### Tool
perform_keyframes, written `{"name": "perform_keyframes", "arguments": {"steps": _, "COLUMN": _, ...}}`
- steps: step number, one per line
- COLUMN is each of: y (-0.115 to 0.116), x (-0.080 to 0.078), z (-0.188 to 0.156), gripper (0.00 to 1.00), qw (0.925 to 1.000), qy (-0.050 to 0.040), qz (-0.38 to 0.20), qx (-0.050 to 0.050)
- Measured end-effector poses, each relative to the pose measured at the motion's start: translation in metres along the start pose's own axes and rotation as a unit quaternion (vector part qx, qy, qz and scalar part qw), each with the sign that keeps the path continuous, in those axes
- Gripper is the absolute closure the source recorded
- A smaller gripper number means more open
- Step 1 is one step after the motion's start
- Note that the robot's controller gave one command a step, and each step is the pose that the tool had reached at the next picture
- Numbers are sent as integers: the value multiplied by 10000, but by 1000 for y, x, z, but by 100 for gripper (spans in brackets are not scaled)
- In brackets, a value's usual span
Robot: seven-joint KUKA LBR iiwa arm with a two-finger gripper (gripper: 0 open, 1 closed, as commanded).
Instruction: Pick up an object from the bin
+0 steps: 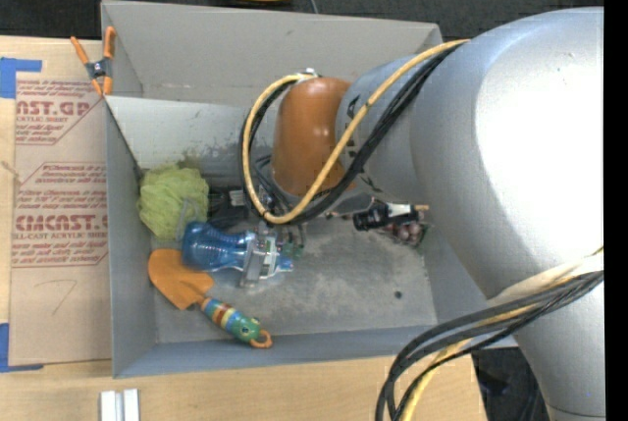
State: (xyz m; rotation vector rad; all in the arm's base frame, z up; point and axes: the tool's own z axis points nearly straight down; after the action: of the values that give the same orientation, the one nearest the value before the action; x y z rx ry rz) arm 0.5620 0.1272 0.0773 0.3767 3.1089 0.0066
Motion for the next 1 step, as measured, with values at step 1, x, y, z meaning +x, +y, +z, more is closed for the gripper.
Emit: {"name": "perform_keyframes", "arguments": {"steps": 1, "y": -25, "x": 26, "z": -20, "gripper": 100, "qw": 9974, "qy": 24, "qz": 724, "qx": 10}}
